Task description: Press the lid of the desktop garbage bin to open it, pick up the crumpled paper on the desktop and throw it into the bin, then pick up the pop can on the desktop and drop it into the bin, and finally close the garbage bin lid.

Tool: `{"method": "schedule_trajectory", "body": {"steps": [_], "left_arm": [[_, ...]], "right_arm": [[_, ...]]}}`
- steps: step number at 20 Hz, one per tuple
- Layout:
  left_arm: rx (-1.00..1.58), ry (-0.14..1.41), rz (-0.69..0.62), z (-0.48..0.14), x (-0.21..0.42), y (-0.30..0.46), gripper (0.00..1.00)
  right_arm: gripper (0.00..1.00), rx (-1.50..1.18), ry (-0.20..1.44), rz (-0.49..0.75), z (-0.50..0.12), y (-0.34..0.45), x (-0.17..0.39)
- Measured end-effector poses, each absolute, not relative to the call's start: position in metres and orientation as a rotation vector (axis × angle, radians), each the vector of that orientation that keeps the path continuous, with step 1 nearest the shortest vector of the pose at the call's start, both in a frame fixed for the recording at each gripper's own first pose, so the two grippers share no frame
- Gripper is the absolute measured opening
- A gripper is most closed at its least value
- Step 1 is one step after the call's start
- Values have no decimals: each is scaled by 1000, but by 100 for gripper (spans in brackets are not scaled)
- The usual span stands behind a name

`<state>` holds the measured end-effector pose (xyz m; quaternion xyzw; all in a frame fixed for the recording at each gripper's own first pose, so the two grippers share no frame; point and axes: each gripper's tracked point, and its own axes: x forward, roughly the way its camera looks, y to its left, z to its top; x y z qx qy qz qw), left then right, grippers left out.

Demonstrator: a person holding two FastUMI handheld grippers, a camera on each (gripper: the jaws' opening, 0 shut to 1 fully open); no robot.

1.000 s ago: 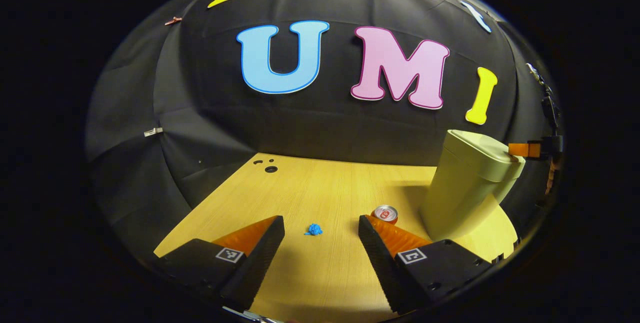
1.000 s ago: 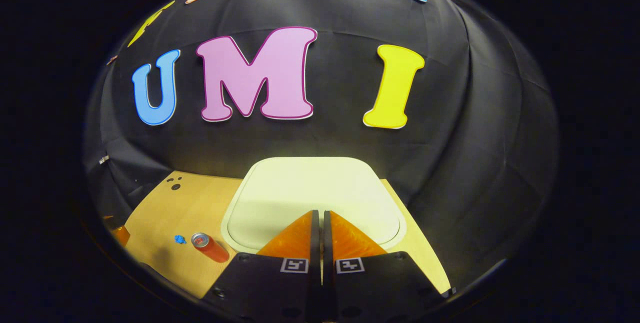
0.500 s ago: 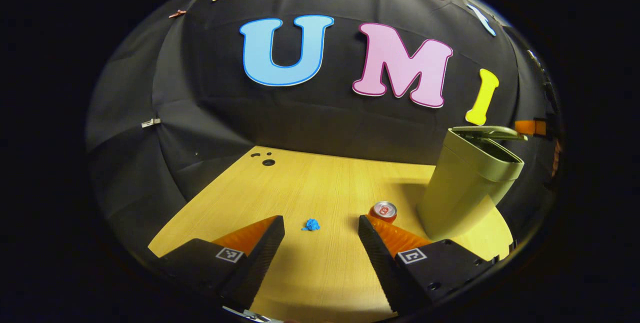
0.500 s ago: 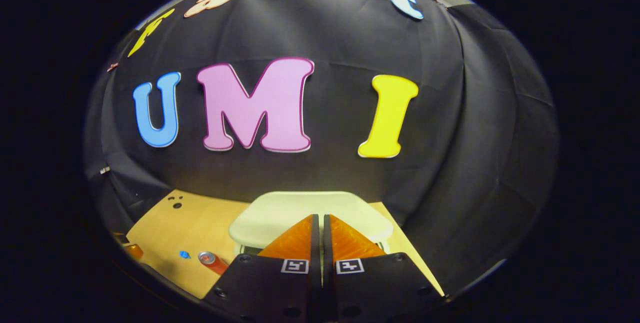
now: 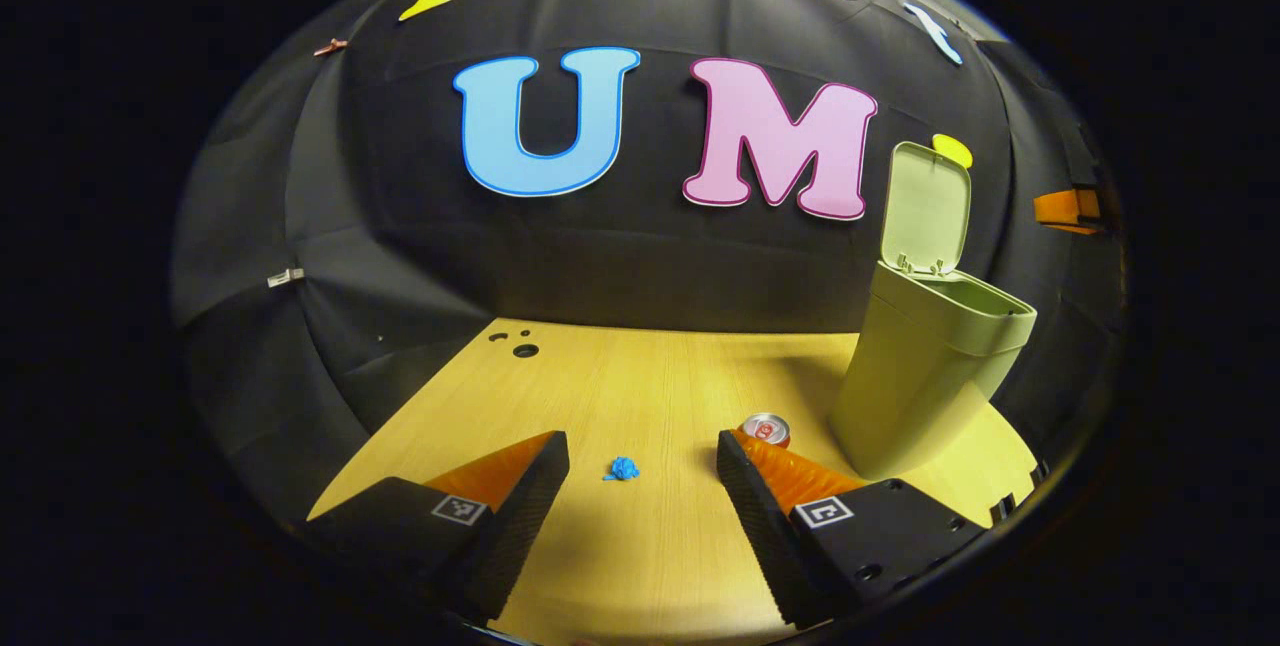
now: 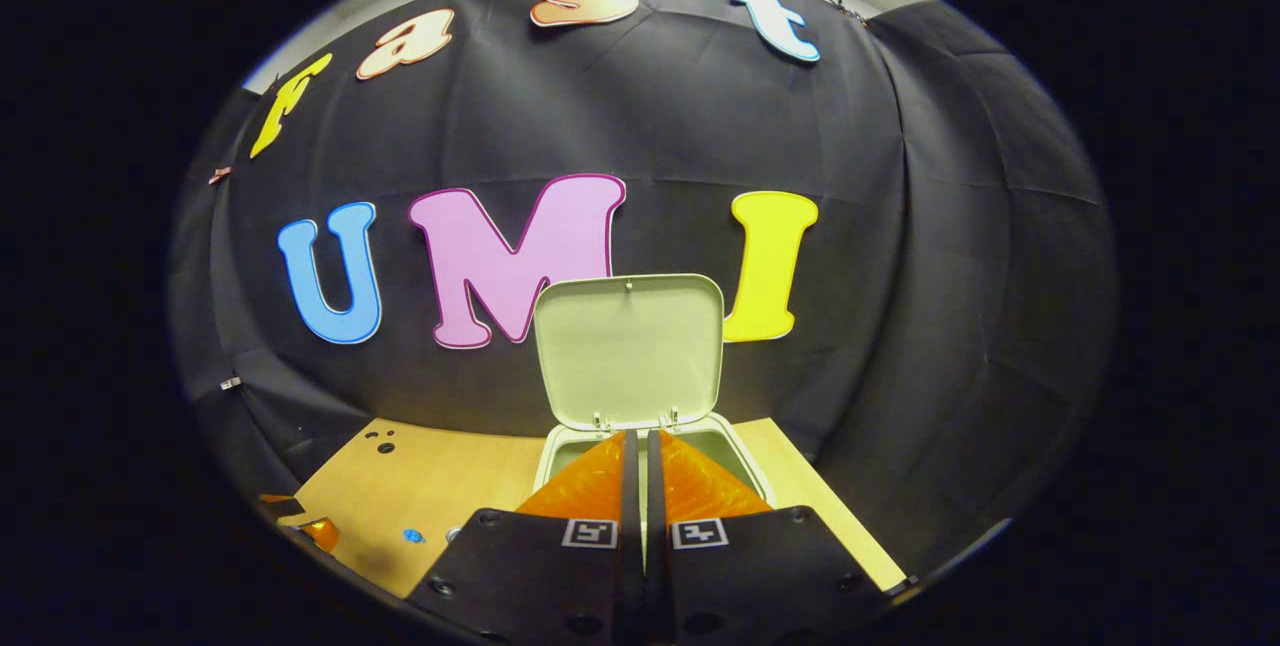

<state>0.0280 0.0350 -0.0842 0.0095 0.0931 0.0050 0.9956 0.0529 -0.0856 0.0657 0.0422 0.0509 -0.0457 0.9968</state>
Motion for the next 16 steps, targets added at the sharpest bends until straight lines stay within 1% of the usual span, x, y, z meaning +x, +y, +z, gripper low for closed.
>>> {"method": "schedule_trajectory", "body": {"steps": [7,9,10,11,12,16], "left_arm": [[30,220,12,-109,34,60,96],[22,235,23,-119,42,69,96],[16,244,23,-124,47,72,96],[10,254,25,-129,53,75,96],[4,266,27,-134,59,79,96],[-24,322,4,-161,88,82,96]], "right_arm": [[5,78,85,-81,46,-65,20],[6,70,115,-66,33,-59,16],[8,70,139,-54,25,-54,13],[21,72,154,-47,20,-51,13],[28,76,165,-36,15,-47,11],[100,89,216,19,-11,-31,4]]}}
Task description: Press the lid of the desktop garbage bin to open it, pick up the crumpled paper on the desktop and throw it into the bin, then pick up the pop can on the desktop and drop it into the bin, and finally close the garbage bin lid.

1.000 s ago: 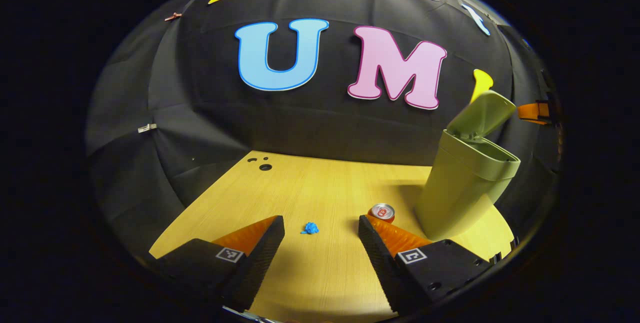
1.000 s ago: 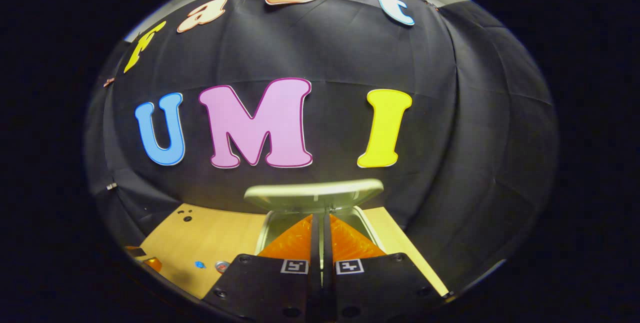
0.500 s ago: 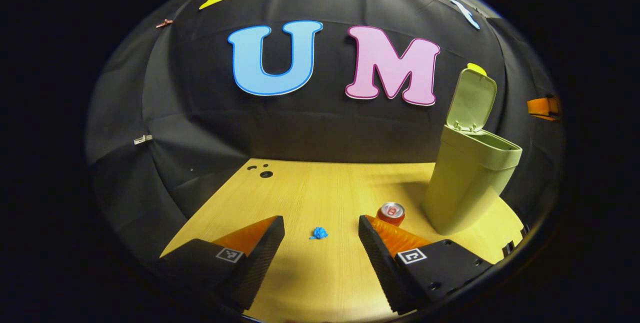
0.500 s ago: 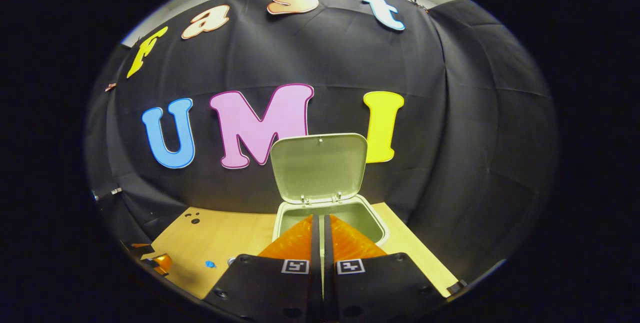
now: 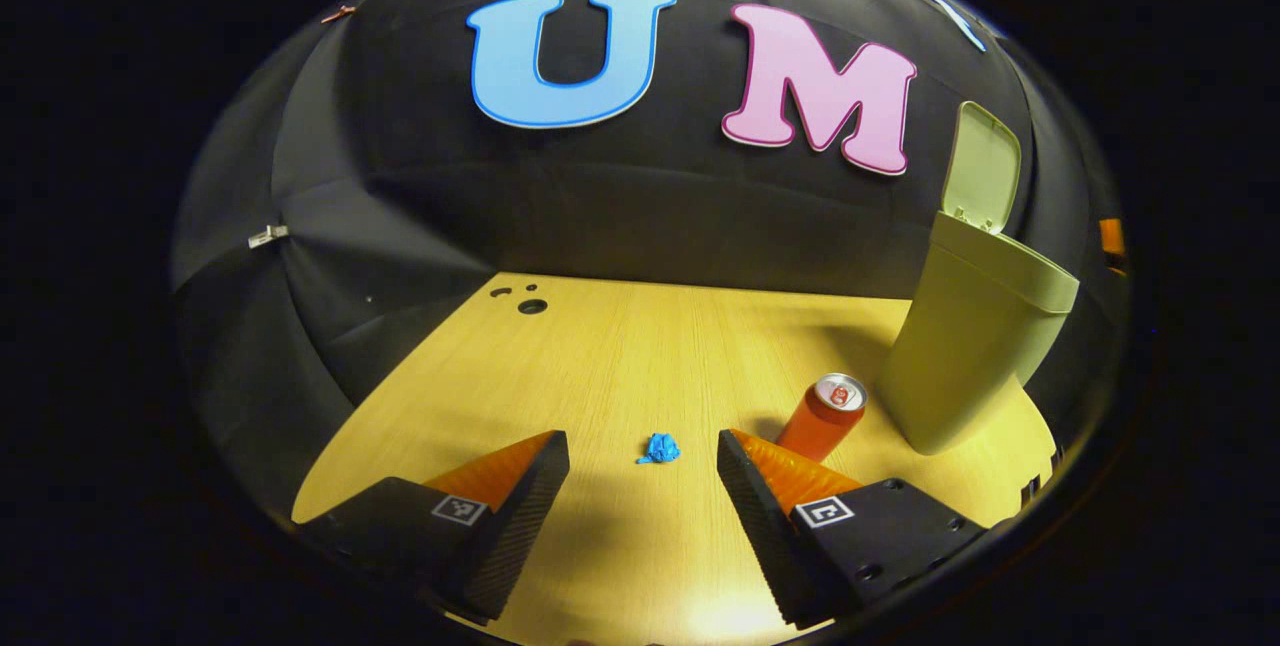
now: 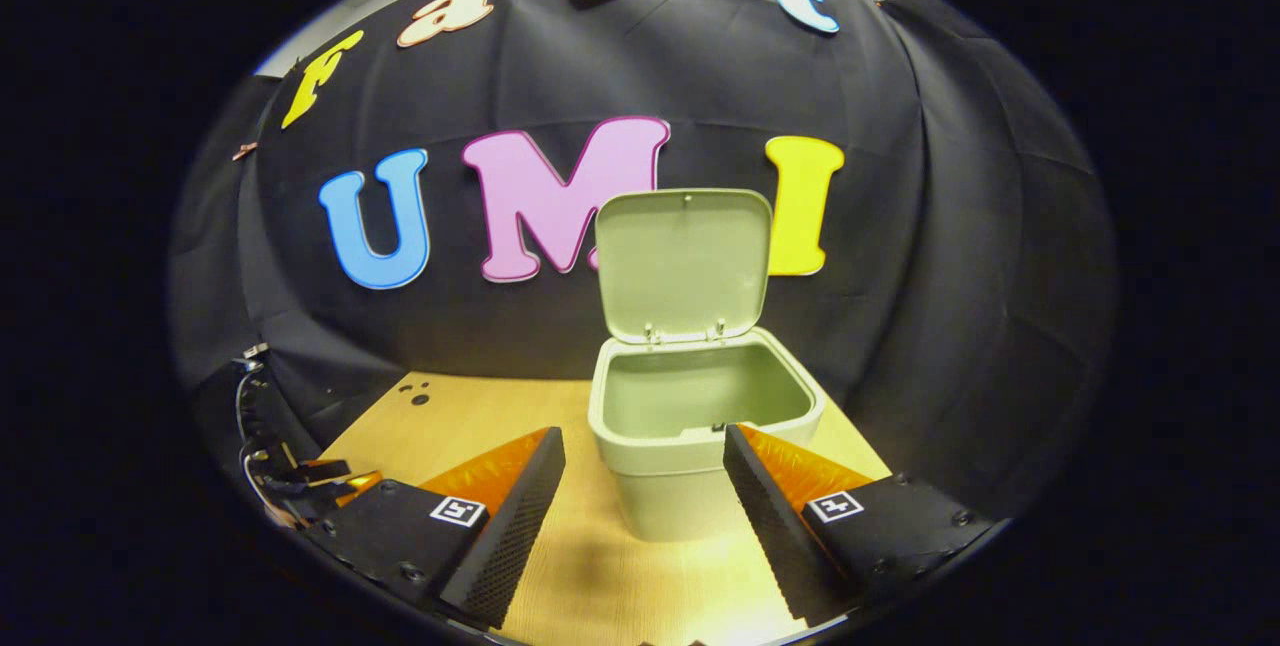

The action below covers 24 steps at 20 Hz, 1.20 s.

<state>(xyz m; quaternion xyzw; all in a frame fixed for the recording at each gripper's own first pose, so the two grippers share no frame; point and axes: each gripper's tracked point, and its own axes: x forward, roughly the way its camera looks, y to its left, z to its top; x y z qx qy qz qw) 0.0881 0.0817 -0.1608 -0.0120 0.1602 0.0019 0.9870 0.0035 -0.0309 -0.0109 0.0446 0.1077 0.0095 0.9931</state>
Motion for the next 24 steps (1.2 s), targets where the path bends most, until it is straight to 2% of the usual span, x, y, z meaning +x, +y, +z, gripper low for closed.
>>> {"method": "schedule_trajectory", "body": {"steps": [17,21,24], "left_arm": [[39,555,2,-267,184,62,96],[57,575,28,-282,193,67,95],[54,569,24,-285,195,64,88]], "right_arm": [[100,63,373,-35,-93,-65,-20],[100,83,417,-36,-106,-65,-22],[100,81,432,-22,-113,-62,-19]]}}
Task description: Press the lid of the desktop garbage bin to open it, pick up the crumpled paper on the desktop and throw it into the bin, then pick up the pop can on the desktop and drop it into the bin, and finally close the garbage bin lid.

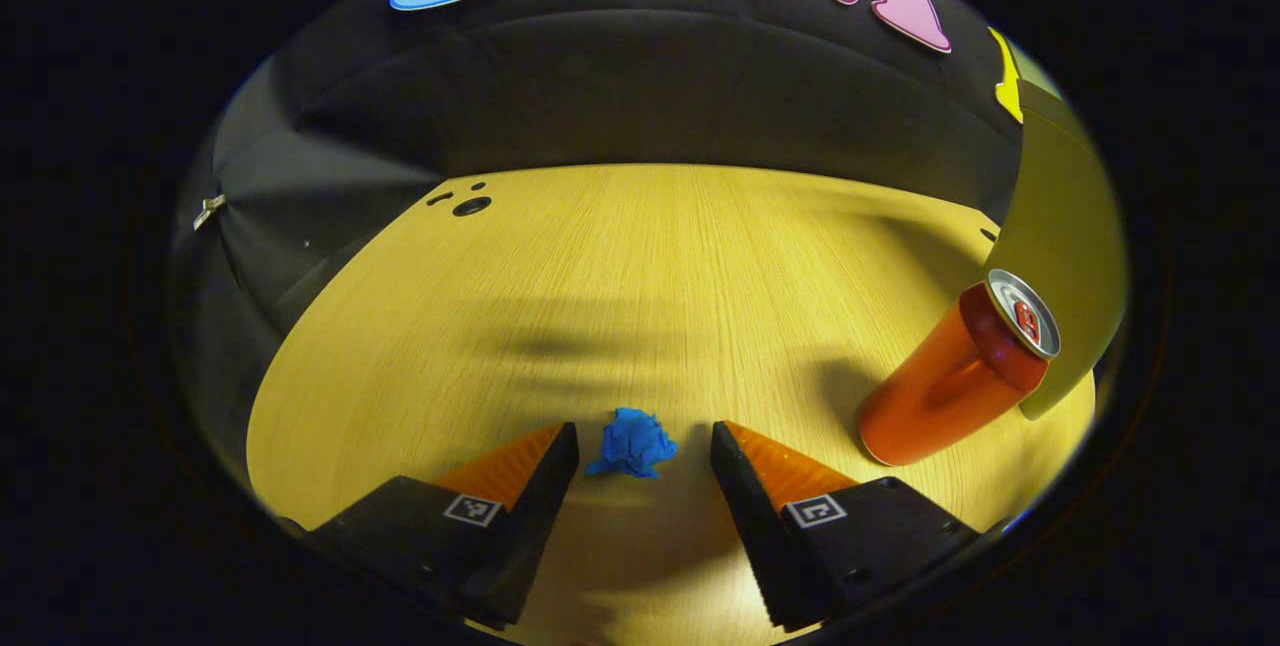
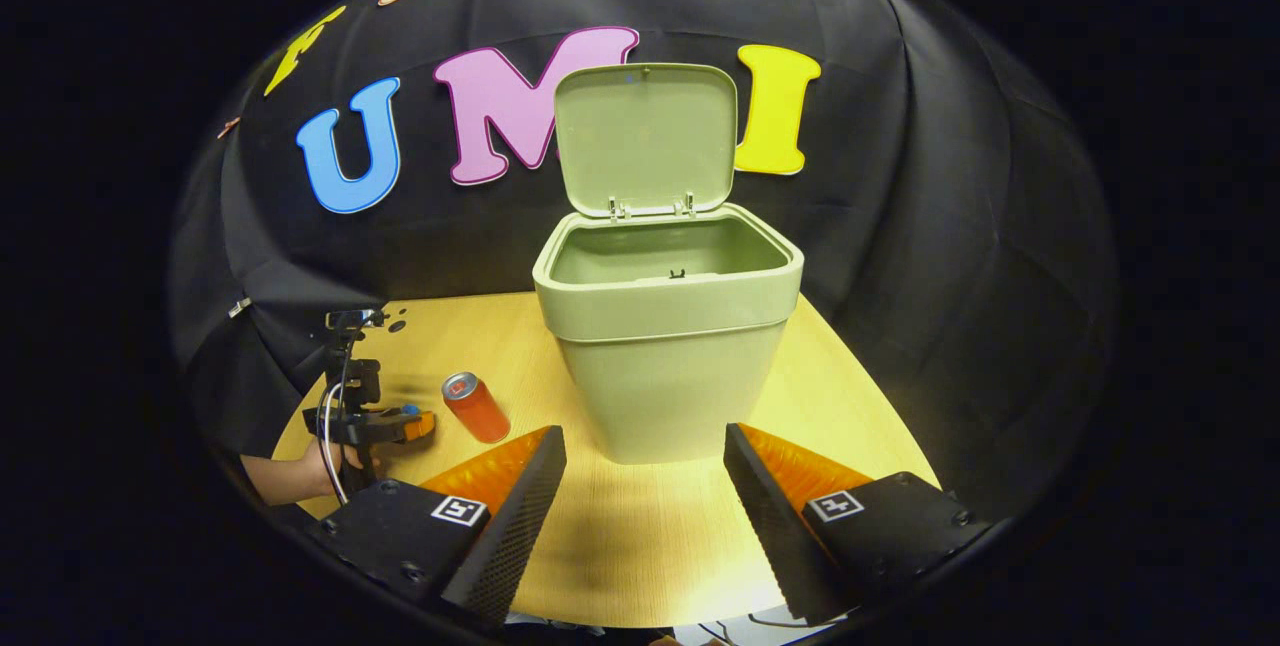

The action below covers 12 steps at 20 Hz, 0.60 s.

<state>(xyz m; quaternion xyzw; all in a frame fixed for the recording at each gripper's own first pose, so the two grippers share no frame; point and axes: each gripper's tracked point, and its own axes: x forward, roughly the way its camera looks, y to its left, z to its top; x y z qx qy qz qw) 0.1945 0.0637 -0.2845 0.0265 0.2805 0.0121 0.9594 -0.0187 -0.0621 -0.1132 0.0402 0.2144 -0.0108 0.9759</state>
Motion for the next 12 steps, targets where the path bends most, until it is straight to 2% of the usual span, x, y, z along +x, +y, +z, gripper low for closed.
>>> {"method": "schedule_trajectory", "body": {"steps": [1,2,3,6,12], "left_arm": [[58,569,21,-287,196,63,87],[59,565,12,-284,196,61,78],[67,567,10,-285,196,61,77],[76,569,13,-285,197,60,42],[111,582,-9,-268,195,60,28]], "right_arm": [[100,73,437,-18,-115,-62,-18],[100,67,439,-13,-117,-62,-16],[100,65,441,-10,-118,-60,-15],[100,69,445,-8,-120,-56,-11],[100,32,413,23,-123,-49,-8]]}}
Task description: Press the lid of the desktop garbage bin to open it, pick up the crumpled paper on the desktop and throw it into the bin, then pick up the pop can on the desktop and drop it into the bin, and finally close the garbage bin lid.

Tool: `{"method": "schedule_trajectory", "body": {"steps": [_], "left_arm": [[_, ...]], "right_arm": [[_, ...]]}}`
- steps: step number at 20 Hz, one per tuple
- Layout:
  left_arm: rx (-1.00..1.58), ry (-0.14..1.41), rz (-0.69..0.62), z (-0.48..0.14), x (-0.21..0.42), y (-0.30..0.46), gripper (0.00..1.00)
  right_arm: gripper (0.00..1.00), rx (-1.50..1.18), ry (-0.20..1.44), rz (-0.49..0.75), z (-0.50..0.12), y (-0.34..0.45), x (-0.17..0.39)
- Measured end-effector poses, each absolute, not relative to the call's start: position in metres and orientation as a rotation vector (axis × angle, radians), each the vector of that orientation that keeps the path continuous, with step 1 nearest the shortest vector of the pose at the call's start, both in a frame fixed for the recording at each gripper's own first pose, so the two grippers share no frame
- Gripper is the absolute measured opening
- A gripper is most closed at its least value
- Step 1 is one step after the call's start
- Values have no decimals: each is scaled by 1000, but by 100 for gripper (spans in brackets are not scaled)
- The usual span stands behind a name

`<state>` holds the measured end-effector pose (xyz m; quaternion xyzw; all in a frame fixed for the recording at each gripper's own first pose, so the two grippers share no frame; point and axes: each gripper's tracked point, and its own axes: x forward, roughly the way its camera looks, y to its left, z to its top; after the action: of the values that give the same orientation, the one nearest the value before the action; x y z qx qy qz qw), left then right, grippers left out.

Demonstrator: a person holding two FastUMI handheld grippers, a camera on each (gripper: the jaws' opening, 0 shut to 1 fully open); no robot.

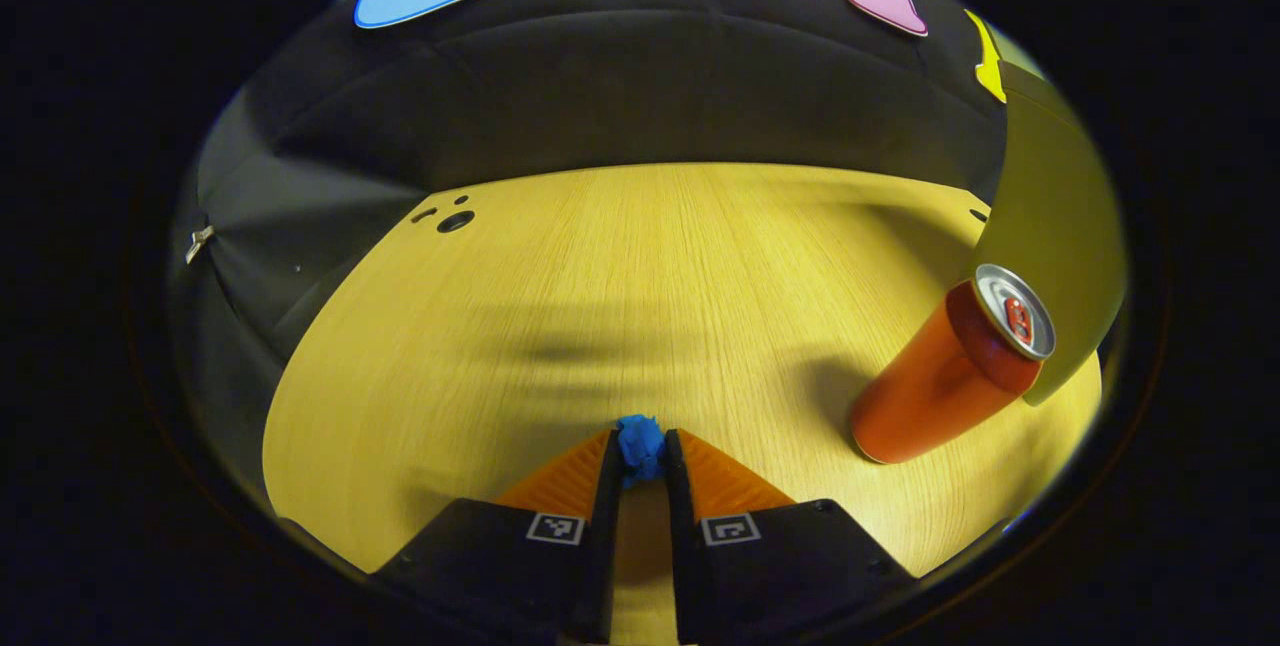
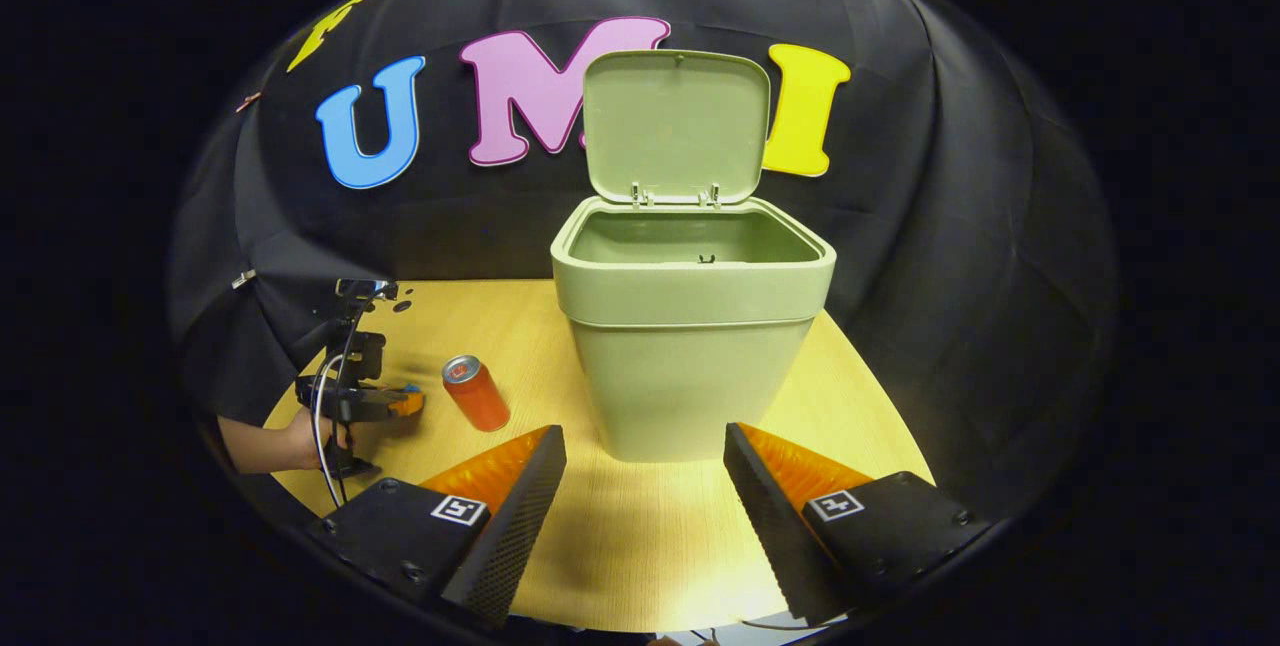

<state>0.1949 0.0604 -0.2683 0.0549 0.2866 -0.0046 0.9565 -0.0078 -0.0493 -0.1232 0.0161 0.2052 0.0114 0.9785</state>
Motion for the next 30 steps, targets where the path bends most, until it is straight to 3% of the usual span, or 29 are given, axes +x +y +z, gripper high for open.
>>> {"method": "schedule_trajectory", "body": {"steps": [4,12,20,24,30], "left_arm": [[91,523,-15,-225,187,58,27],[39,270,-123,-76,178,12,27],[48,70,-436,37,150,-132,27],[65,27,-628,64,136,-226,27],[104,74,-795,37,129,-311,27]], "right_arm": [[100,27,404,69,-131,-35,-10],[100,29,365,126,-129,-29,-7],[100,28,348,93,-131,-55,-10],[100,54,347,62,-131,-69,-14],[100,64,357,45,-138,-83,-20]]}}
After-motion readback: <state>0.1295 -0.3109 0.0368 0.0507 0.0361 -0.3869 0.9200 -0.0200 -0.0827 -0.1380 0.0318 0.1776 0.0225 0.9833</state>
